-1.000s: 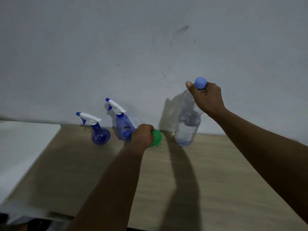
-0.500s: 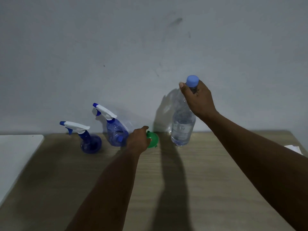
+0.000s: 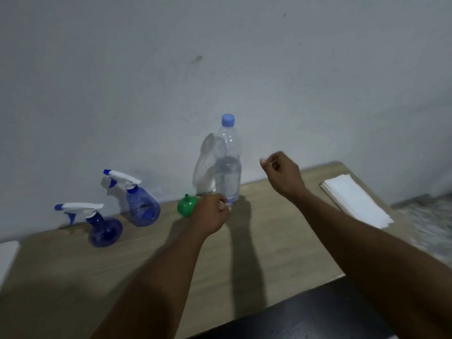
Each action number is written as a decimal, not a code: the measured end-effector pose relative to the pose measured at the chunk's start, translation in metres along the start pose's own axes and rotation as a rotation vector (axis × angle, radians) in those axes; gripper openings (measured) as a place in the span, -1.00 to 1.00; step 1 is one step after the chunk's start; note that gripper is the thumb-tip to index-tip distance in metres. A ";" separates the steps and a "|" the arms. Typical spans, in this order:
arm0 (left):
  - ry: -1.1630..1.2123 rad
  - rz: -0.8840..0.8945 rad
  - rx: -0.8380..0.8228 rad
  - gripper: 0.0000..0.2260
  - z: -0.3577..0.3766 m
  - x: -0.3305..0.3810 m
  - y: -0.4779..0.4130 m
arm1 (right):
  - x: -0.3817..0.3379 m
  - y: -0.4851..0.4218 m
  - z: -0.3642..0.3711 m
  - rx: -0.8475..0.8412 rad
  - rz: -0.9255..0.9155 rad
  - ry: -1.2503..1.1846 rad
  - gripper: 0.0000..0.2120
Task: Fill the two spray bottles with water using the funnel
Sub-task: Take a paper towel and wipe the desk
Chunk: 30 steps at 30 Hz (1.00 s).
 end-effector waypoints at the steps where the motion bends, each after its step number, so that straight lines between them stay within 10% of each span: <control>1: 0.004 0.031 -0.049 -0.84 0.013 0.010 -0.002 | 0.016 0.017 -0.007 -0.008 0.037 0.030 -0.73; 12: -0.049 0.130 -0.359 -0.79 0.164 0.121 -0.025 | 0.217 0.115 -0.140 0.096 0.491 0.109 -0.86; 30: -0.183 0.035 -0.275 -0.56 0.331 0.253 -0.110 | 0.382 0.006 -0.207 -0.199 0.489 -0.051 -0.79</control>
Point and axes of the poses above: each hand's wrist, its own y-axis away from the middle knuckle, its own z-axis out of the palm, x = y × z, the point moved 4 cm from there along -y, towards the middle knuckle, and after that the axes turned 15 degrees about -x, right-handed, at the moved point
